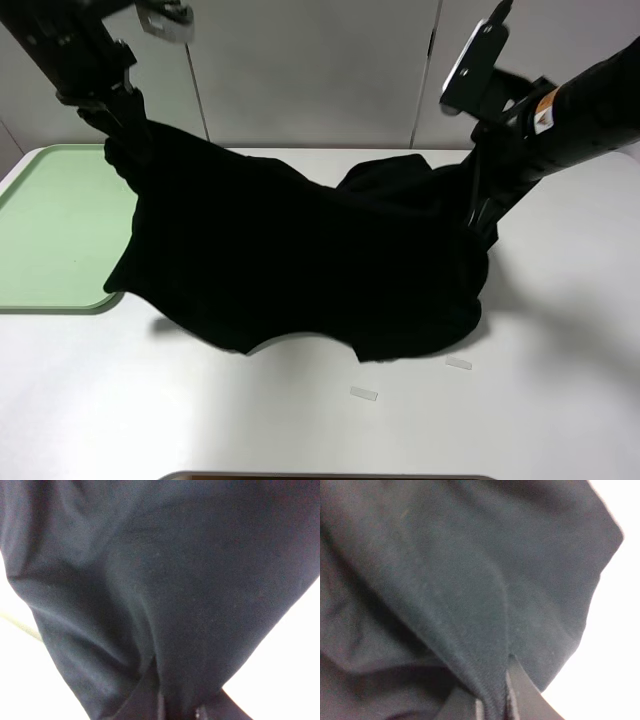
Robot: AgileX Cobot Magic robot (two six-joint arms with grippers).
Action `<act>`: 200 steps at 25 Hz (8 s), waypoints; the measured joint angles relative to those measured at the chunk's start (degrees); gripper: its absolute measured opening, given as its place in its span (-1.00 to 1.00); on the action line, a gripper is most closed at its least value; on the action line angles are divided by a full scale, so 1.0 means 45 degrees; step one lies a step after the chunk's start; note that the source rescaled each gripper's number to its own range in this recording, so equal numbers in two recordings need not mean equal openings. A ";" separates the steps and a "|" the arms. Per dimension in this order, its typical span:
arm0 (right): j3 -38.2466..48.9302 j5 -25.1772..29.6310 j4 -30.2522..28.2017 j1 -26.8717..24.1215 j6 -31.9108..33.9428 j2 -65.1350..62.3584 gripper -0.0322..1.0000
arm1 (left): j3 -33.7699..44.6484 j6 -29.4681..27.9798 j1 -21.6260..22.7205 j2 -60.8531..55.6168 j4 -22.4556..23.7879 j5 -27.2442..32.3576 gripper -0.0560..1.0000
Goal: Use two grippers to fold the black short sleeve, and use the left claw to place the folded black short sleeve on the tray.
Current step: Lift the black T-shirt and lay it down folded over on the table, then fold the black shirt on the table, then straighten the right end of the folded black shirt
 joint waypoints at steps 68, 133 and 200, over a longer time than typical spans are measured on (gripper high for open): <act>-0.4881 -0.3627 -1.7117 -0.1059 1.1428 0.7382 -0.94 | 1.0651 -0.1624 -0.2675 -0.5413 1.1042 -0.9347 -0.89; -0.2646 0.1579 -0.7732 -0.2315 0.1504 0.7361 1.00 | 1.3544 0.5258 -0.4951 -0.5668 0.3547 -0.6890 0.43; -0.2587 0.2958 0.3016 -0.2315 0.2257 -0.8911 1.00 | 1.2604 -0.7400 -0.4951 -2.1645 0.2369 -0.0893 0.88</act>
